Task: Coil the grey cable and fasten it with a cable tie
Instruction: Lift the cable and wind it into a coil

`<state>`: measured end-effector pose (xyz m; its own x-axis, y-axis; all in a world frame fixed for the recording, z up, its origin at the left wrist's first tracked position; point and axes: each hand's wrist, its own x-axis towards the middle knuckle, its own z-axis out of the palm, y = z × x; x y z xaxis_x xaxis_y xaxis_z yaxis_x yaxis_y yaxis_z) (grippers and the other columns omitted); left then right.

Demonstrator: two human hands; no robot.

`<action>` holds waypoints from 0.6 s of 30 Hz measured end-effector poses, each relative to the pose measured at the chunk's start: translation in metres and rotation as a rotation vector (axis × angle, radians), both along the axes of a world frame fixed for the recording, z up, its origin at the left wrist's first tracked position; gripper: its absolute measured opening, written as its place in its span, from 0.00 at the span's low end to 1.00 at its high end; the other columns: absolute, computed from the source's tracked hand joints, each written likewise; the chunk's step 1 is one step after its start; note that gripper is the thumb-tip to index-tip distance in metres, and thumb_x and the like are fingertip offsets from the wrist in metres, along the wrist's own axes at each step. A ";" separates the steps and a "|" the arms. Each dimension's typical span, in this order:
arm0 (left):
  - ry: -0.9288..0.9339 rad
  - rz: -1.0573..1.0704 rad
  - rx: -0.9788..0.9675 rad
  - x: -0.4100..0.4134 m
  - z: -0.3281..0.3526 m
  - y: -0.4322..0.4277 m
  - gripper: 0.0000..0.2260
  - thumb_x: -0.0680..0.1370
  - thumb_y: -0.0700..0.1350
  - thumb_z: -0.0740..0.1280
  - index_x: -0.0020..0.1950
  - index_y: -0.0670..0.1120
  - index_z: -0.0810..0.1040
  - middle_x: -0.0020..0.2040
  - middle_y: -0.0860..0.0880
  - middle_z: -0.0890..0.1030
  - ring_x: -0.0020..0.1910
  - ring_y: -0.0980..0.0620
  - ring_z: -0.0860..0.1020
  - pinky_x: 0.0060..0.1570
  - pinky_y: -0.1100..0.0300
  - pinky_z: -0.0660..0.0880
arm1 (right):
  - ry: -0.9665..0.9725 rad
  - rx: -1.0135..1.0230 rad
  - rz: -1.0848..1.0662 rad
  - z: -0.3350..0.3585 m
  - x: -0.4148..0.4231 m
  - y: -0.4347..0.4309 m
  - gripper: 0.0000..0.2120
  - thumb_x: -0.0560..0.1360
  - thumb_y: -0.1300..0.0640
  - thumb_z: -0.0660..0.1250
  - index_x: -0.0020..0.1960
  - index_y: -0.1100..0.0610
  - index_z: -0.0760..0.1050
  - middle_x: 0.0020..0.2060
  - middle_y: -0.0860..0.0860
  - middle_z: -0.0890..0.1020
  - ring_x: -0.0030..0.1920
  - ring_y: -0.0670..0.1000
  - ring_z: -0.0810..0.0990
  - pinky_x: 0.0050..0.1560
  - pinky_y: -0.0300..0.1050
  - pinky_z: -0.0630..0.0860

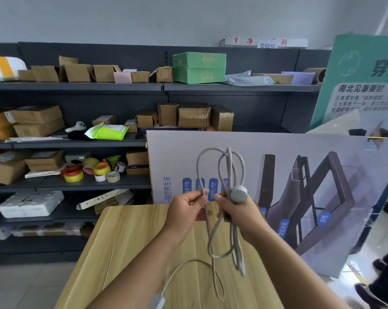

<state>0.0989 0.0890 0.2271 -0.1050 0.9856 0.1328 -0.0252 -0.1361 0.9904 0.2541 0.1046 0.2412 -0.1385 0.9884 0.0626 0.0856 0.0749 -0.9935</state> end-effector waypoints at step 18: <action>0.415 -0.050 -0.493 -0.016 -0.047 -0.017 0.25 0.79 0.64 0.53 0.69 0.52 0.70 0.44 0.48 0.82 0.34 0.53 0.78 0.35 0.60 0.75 | 0.299 -0.088 0.054 0.006 -0.014 -0.003 0.06 0.75 0.66 0.68 0.41 0.59 0.73 0.30 0.53 0.73 0.33 0.51 0.73 0.36 0.43 0.74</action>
